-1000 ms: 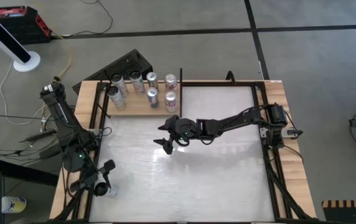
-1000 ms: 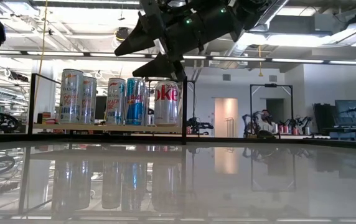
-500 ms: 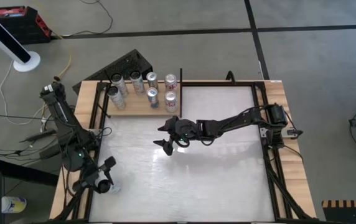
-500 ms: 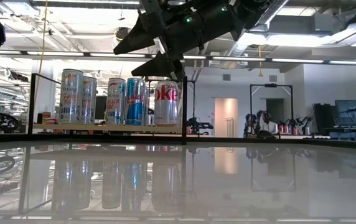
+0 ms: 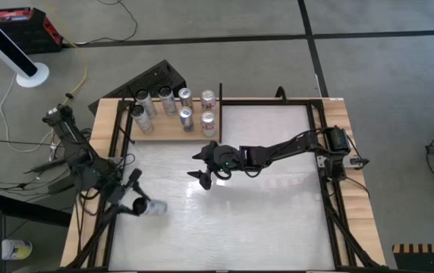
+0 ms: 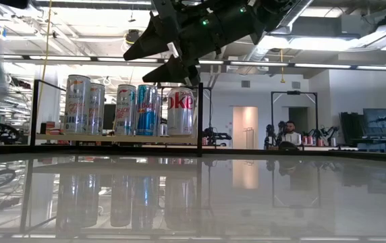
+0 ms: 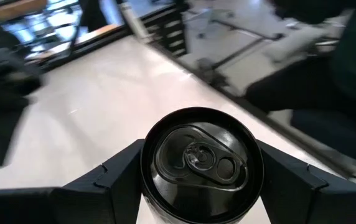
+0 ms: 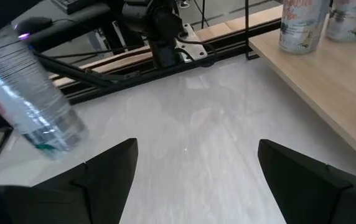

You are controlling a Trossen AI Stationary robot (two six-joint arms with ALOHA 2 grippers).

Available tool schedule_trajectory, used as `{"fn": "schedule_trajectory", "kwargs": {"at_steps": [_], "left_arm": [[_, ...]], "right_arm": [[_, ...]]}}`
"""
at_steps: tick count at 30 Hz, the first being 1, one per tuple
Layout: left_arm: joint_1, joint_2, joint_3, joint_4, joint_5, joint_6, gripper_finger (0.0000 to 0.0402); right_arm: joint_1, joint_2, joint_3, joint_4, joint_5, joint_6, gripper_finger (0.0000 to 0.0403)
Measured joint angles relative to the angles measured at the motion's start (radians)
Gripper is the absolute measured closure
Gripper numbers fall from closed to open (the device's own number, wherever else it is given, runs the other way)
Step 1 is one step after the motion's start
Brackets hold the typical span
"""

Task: Place canned beverage on shelf
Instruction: Put the pink soda can on the shelf aligned with the other pink soda can

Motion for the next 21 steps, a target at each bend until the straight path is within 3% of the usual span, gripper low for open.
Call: {"fn": "schedule_trajectory", "kwargs": {"at_steps": [6,11,21], "left_arm": [[0.168,0.0,0.0,0.041,-0.031,0.034,0.0166],[0.335,0.0,0.0,0.072,0.03,0.076,0.0166],[0.711,0.026,0.0,0.189,0.161,0.205,0.0166]], "right_arm": [[0.0,0.0,0.0,-0.014,0.0,-0.079,0.0047],[-0.018,-0.003,0.0,-0.068,-0.002,-0.131,0.0047],[-0.129,-0.07,0.018,-0.433,-0.003,-0.236,0.0047]]}}
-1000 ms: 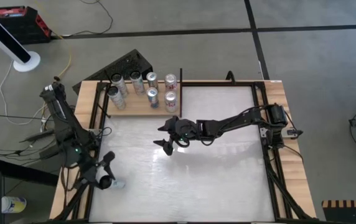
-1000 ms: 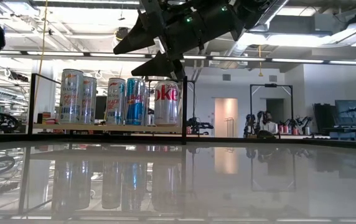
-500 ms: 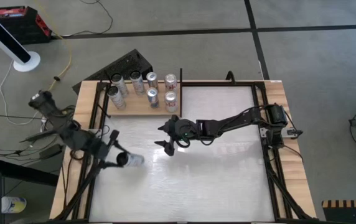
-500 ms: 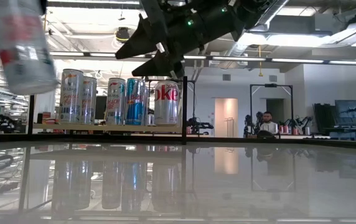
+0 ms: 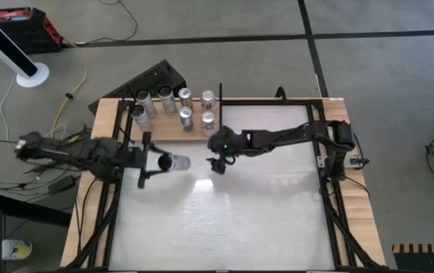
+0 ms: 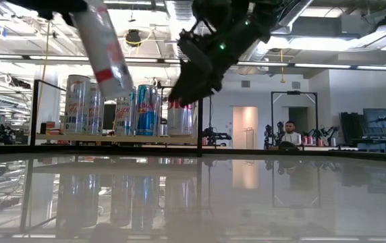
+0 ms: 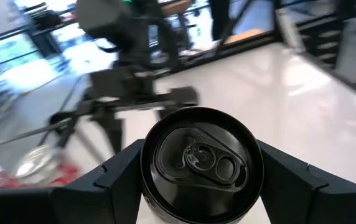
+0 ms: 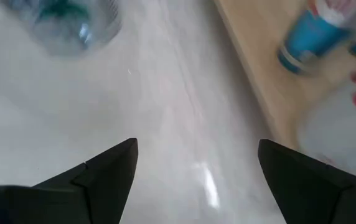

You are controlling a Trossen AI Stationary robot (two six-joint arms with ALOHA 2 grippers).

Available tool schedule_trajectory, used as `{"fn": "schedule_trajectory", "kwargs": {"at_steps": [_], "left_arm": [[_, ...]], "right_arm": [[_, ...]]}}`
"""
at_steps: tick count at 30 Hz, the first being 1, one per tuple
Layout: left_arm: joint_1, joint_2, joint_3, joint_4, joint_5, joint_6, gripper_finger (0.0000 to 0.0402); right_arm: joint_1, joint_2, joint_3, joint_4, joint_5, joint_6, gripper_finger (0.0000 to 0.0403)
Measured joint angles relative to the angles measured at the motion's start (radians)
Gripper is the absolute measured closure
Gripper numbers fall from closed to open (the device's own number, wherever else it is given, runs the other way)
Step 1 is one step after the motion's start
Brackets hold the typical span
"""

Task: Place canned beverage on shelf
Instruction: Put the pink soda can on the shelf aligned with the other pink soda can

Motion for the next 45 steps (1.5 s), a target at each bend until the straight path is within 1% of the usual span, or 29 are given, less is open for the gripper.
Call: {"fn": "schedule_trajectory", "kwargs": {"at_steps": [6,10,13,15,19,23,24,27,31,37,41,45], "left_arm": [[0.239,0.055,0.0,0.042,0.076,0.034,0.0166],[0.387,0.09,0.041,-0.019,0.097,0.031,0.0166],[0.476,0.111,0.088,-0.048,0.186,0.004,0.0166],[0.52,0.129,0.113,-0.084,0.234,-0.008,0.0166],[0.579,0.158,0.137,-0.16,0.284,-0.02,0.0166],[0.619,0.179,0.167,-0.219,0.294,-0.019,0.0166],[0.633,0.187,0.173,-0.24,0.285,-0.01,0.0166],[0.681,0.205,0.191,-0.269,0.273,0.013,0.0166],[0.779,0.234,0.212,-0.274,0.291,0.032,0.0166],[0.92,0.314,0.229,-0.276,0.425,0.053,0.0166],[0.986,0.365,0.23,-0.239,0.507,0.068,0.0166],[1.038,0.396,0.23,-0.198,0.53,0.086,0.0166]], "right_arm": [[-0.09,0.0,0.0,-0.073,0.0,-0.046,0.0047],[-0.122,0.002,0.0,-0.096,-0.005,-0.051,0.0047],[-0.126,0.002,0.0,-0.102,-0.028,-0.053,0.0047],[-0.129,0.002,0.0,-0.103,-0.049,-0.057,0.0047],[-0.127,0.002,0.0,-0.135,-0.079,-0.033,0.0047],[-0.114,0.002,0.0,-0.241,-0.224,-0.045,0.0047],[-0.106,0.002,0.0,-0.274,-0.235,-0.058,0.0047],[-0.087,0.002,0.0,-0.345,-0.2,-0.061,0.0047],[-0.083,0.002,0.0,-0.366,-0.179,-0.056,0.0057],[-0.089,0.002,0.0,-0.38,-0.177,-0.085,0.0079],[-0.096,0.002,0.0,-0.38,-0.177,-0.101,0.0083],[-0.096,0.002,0.0,-0.38,-0.177,-0.112,0.0083]]}}
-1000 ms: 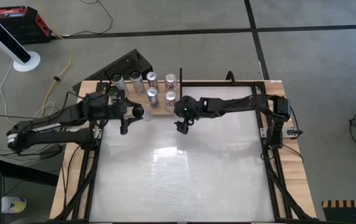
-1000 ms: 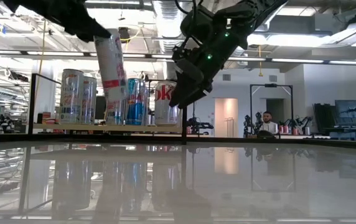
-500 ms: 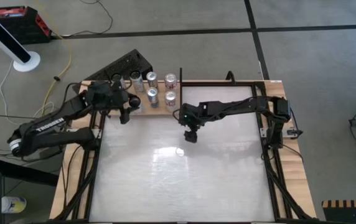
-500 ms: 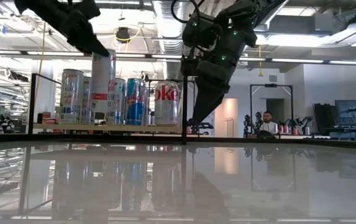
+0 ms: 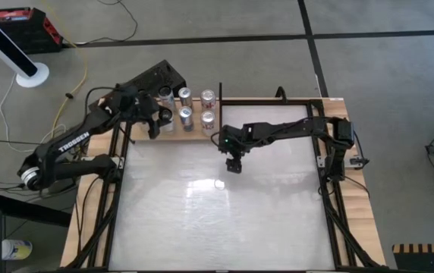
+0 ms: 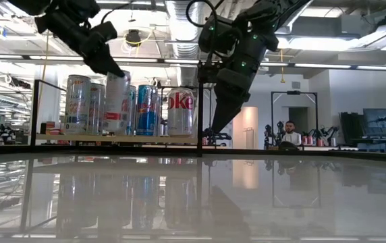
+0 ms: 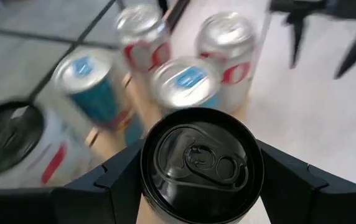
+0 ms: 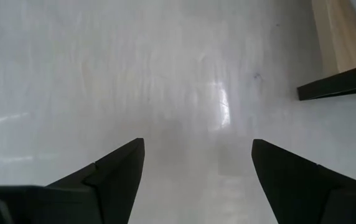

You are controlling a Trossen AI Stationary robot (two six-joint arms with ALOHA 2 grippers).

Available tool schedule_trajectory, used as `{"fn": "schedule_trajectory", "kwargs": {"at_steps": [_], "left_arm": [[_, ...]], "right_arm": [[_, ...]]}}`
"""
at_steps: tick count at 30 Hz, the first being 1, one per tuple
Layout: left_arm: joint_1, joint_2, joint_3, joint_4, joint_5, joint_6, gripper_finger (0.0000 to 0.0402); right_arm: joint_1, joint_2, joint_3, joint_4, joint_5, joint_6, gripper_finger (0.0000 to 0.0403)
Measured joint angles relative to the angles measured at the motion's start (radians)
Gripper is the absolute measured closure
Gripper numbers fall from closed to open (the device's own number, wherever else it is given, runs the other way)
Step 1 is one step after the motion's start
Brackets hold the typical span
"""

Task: Place canned beverage on shelf
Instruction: Put the pink soda can on the shelf aligned with the other pink soda can

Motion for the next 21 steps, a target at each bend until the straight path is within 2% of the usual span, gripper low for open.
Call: {"fn": "schedule_trajectory", "kwargs": {"at_steps": [9,16,21], "left_arm": [[0.041,0.037,0.0,0.0,0.015,-0.009,0.0162],[0.04,0.037,0.0,0.005,-0.018,-0.029,0.0081],[0.04,0.037,0.0,0.006,-0.052,-0.043,0.006]], "right_arm": [[0.001,0.0,0.0,0.0,0.0,-0.003,0.0083],[0.003,0.0,0.0,-0.001,-0.002,0.003,0.0083],[0.003,0.0,0.0,-0.005,-0.003,0.009,0.0083]]}}
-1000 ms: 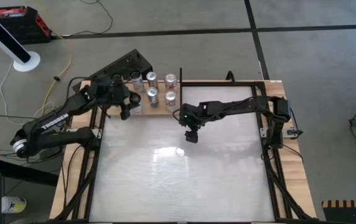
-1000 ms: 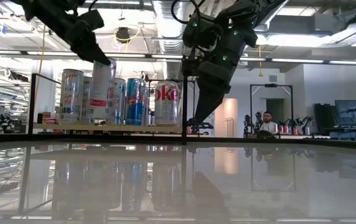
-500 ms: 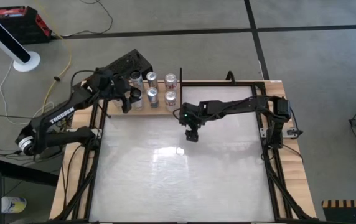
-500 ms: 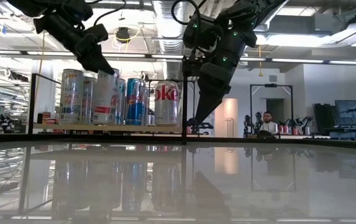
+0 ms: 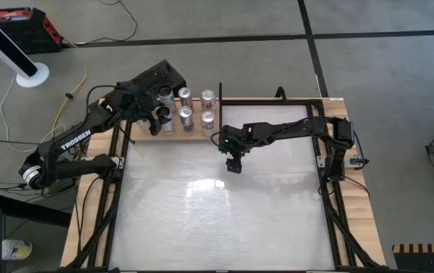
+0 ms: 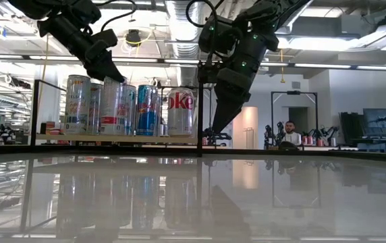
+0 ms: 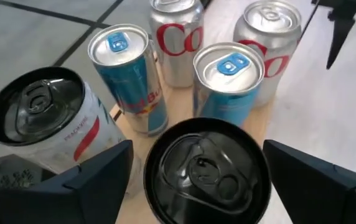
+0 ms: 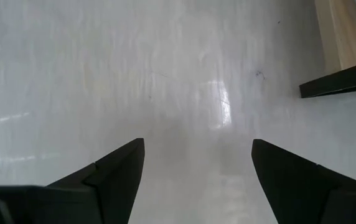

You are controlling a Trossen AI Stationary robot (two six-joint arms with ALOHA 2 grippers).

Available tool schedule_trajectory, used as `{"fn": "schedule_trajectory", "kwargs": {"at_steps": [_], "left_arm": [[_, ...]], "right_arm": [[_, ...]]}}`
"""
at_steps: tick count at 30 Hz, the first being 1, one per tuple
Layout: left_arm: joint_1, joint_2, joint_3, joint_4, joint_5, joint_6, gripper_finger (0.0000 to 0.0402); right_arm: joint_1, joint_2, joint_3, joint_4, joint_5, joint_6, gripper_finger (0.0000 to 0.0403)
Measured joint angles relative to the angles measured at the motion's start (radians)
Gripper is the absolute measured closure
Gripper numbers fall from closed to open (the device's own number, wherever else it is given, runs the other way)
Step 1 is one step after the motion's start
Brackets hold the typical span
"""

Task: Place canned beverage on shelf
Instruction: Put the pink soda can on the shelf aligned with the other pink soda can

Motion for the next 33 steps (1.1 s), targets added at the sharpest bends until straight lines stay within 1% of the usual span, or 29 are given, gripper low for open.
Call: {"fn": "schedule_trajectory", "kwargs": {"at_steps": [3,5,8,12,16,18,24,26,33], "left_arm": [[0.0,-0.003,0.0,0.031,-0.005,-0.045,0.0059],[-0.001,-0.004,0.022,0.024,-0.027,-0.084,0.0058],[-0.012,-0.004,0.075,-0.014,-0.083,-0.15,0.0057],[-0.055,-0.004,0.125,-0.073,-0.172,-0.24,0.0057],[-0.113,-0.002,0.137,-0.087,-0.254,-0.395,0.0057],[-0.148,0.002,0.137,-0.1,-0.294,-0.438,0.0057],[-0.238,0.036,0.136,-0.146,-0.482,-0.478,0.0056],[-0.251,0.052,0.136,-0.156,-0.521,-0.485,0.0056],[-0.26,0.099,0.136,-0.162,-0.532,-0.472,0.0056]], "right_arm": [[0.0,0.0,0.0,0.0,0.0,0.007,0.0083],[0.0,0.0,0.0,0.0,0.0,0.017,0.0083],[0.0,0.0,0.0,0.0,-0.001,0.028,0.0083],[0.0,0.0,0.0,0.0,-0.001,0.035,0.0083],[0.0,0.0,0.0,0.0,-0.001,0.045,0.0083],[0.0,0.0,0.0,0.0,-0.001,0.047,0.0083],[0.0,0.0,0.0,0.0,-0.002,0.072,0.0083],[0.0,0.0,0.0,0.0,-0.002,0.082,0.0083],[0.009,0.0,0.0,0.001,-0.002,0.09,0.0083]]}}
